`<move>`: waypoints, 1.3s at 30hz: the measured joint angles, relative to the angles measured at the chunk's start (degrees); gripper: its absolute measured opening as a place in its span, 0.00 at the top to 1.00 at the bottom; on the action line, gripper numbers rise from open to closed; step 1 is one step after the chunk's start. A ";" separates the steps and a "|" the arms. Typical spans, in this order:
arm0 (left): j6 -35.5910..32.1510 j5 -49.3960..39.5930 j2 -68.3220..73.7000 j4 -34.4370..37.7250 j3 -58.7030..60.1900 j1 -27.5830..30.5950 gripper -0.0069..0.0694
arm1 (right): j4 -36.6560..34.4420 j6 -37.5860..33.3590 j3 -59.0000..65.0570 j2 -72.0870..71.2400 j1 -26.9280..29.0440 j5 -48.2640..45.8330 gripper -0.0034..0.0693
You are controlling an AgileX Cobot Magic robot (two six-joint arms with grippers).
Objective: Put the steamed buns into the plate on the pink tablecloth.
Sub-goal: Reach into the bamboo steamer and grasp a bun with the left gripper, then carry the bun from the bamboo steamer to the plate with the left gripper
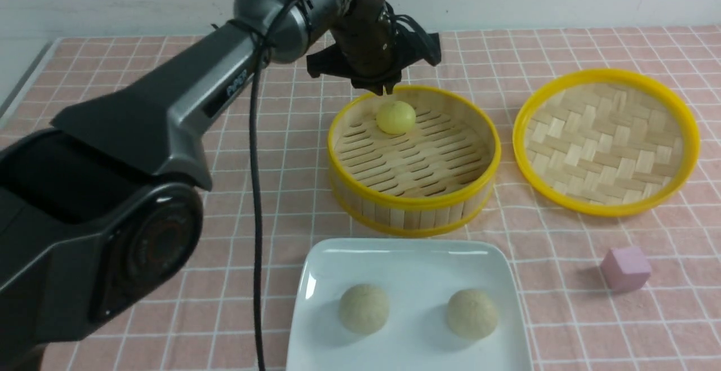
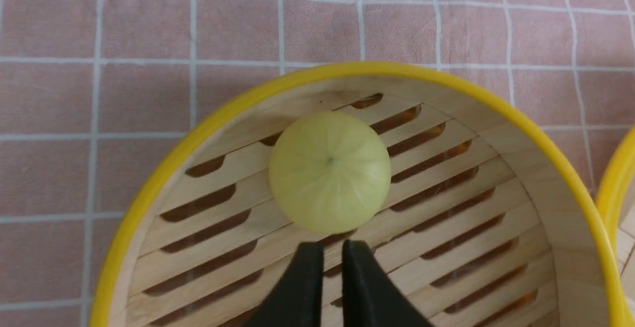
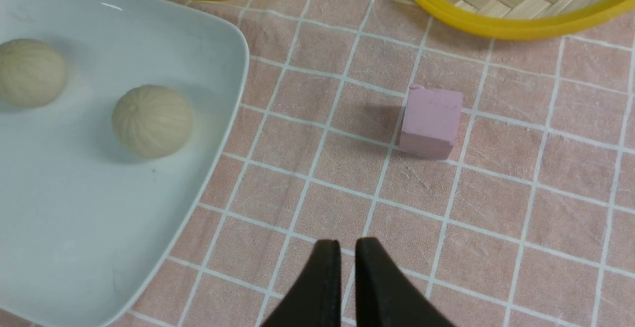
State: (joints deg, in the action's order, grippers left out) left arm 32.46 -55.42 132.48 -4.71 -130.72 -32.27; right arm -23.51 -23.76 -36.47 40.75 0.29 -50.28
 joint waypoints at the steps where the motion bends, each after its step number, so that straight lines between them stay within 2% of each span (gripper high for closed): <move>1: 0.07 0.82 0.95 0.08 -0.27 0.00 0.68 | 0.00 0.00 0.00 0.00 0.00 0.00 0.86; 4: 0.14 4.03 3.62 0.19 -0.34 0.00 0.52 | -0.06 0.00 0.00 0.00 0.00 0.05 0.85; 5: 0.14 4.30 3.78 0.17 -0.34 0.00 0.51 | -0.07 0.00 0.00 0.00 0.00 0.05 0.85; 6: 0.25 6.12 5.01 -0.06 -0.34 0.00 0.45 | -0.40 0.00 0.00 0.00 0.00 0.05 0.85; 8: 0.26 8.86 6.94 -0.64 -0.34 0.00 0.41 | -1.13 0.00 0.00 0.00 0.00 0.05 0.84; 10: 0.26 9.94 7.84 -0.84 -0.34 0.00 0.42 | -1.52 0.00 0.00 0.00 0.00 0.05 0.84; 12: 0.58 10.86 9.07 -1.02 -0.44 0.00 0.51 | -2.22 0.00 0.00 0.00 0.00 0.05 0.84; 13: 0.75 10.80 9.20 -1.08 -0.51 0.00 0.60 | -2.39 0.00 0.00 0.00 0.00 0.05 0.83; 15: 0.89 10.30 9.20 -1.07 -0.73 0.00 0.71 | -2.58 0.00 0.00 0.00 0.00 0.05 0.83; 16: 0.89 8.45 8.83 -0.63 -0.90 0.00 0.81 | -2.70 0.00 0.00 0.00 0.00 0.05 0.83; 17: 0.45 6.64 8.18 0.36 -0.89 0.00 0.85 | -2.83 0.00 0.00 0.00 0.00 0.05 0.83; 20: -2.63 2.02 5.85 2.82 -0.82 0.00 0.88 | -3.49 0.00 0.00 0.00 0.00 0.05 0.82; 22: -8.15 -3.79 1.01 4.71 -0.52 -0.45 0.88 | -4.14 0.00 0.00 0.00 0.00 0.05 0.82; 24: -10.24 -5.55 -1.43 4.71 -0.46 -0.63 0.88 | -4.20 0.00 0.00 0.00 0.00 0.05 0.82; 25: -14.20 -9.66 -6.38 4.71 -0.46 -0.80 0.88 | -4.30 0.00 0.00 0.00 0.00 0.05 0.82; 27: -17.63 -14.06 -12.82 3.44 -0.57 -0.91 0.88 | -4.30 0.00 0.00 0.00 0.00 0.05 0.82; 30: -19.24 -15.57 -16.75 1.89 0.08 -0.91 0.88 | -4.30 0.00 0.00 0.00 0.00 0.05 0.82; 35: -20.43 -15.69 -27.40 0.75 10.06 -1.13 0.88 | -4.55 0.00 0.00 0.00 0.00 -0.02 0.81; 39: -20.54 -15.69 -34.63 0.87 28.03 -3.28 0.88 | -4.55 0.00 0.00 0.00 0.00 -0.02 0.80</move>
State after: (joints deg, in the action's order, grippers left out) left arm 11.92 -71.11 97.86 -3.84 -102.68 -35.55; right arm -28.06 -23.76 -36.47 40.75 0.29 -50.29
